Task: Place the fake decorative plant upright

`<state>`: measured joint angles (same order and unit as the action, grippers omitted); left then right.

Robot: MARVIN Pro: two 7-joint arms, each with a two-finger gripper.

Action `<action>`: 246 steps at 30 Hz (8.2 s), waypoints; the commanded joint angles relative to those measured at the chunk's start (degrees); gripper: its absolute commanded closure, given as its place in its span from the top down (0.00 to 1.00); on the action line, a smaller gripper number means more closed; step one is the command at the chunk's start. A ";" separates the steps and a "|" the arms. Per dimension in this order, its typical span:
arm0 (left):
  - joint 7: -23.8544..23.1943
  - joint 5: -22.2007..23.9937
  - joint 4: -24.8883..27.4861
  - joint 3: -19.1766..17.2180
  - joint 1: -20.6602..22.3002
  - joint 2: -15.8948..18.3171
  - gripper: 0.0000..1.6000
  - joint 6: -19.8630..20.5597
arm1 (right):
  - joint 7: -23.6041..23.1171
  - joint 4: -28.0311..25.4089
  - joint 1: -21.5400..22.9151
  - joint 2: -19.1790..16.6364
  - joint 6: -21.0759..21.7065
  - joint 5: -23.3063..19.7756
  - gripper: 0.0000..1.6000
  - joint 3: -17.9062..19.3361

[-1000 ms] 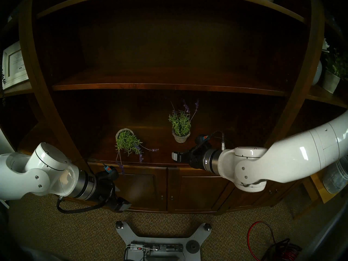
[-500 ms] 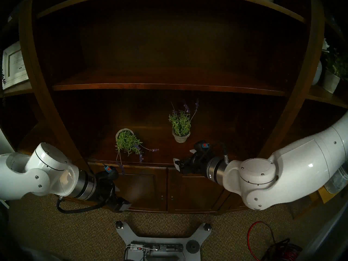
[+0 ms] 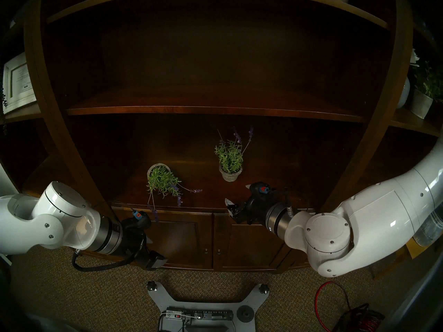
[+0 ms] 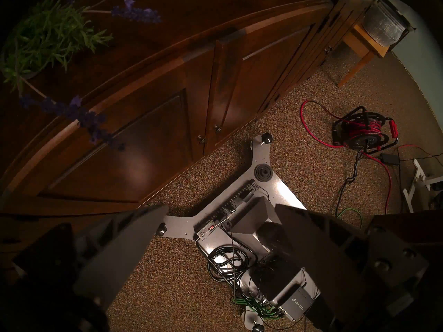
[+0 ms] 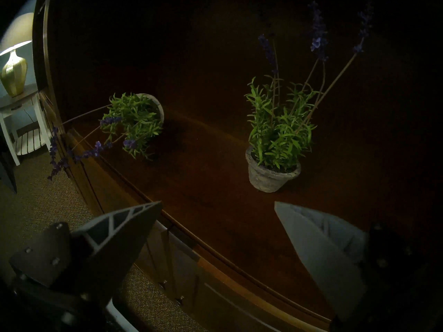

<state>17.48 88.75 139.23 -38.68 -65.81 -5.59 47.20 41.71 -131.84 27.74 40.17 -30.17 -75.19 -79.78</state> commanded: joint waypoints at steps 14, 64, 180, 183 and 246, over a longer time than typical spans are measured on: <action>0.08 0.01 0.17 -0.84 0.73 -0.14 1.00 0.08 | 0.47 3.21 -3.62 -0.53 -3.83 2.96 1.00 0.84; 0.08 0.01 0.17 -0.84 0.73 -0.14 1.00 0.08 | 0.67 3.30 -3.79 -0.44 -4.17 3.19 1.00 0.85; -16.21 -15.71 -27.26 -12.54 9.84 -11.25 1.00 -3.22 | 0.69 3.29 -3.78 -0.42 -4.16 3.15 1.00 0.84; -16.66 -16.90 -28.42 -12.30 10.01 -12.02 1.00 -3.49 | 0.69 3.29 -3.78 -0.42 -4.16 3.14 1.00 0.84; -27.77 -31.86 -44.34 -9.63 13.89 -22.42 1.00 -6.34 | 0.69 3.28 -3.78 -0.41 -4.15 3.13 1.00 0.83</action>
<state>-9.67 57.68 95.90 -47.09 -54.53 -27.09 42.00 42.51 -128.62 23.17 39.65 -33.84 -72.60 -79.82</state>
